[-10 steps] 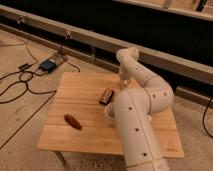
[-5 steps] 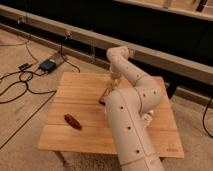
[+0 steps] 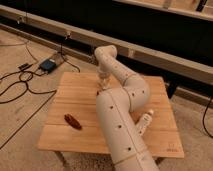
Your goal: Wipe the white sponge on the table
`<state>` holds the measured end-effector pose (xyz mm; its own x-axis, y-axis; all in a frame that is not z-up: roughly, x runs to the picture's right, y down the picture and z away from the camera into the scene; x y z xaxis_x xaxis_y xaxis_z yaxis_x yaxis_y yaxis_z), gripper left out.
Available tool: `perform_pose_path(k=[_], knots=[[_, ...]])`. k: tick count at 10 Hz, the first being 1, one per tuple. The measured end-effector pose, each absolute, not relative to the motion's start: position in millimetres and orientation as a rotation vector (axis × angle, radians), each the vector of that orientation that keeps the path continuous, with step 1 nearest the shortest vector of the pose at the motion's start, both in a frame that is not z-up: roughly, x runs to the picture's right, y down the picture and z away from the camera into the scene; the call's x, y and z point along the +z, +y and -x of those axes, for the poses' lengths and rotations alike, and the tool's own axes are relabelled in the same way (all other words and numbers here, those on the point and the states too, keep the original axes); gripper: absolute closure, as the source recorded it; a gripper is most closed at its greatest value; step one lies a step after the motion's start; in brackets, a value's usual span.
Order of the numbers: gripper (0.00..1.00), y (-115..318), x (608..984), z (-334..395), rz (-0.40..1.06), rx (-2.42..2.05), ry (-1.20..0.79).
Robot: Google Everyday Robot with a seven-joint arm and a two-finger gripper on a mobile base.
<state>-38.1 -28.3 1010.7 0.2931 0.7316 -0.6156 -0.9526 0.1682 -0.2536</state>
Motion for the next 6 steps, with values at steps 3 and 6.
perform_pose_path(k=[3, 6], knots=[[1.0, -17.8, 1001.5, 81.3, 0.723, 1.166, 0.382], [1.0, -1.4, 991.5, 101.0, 0.776, 1.129, 0.393]])
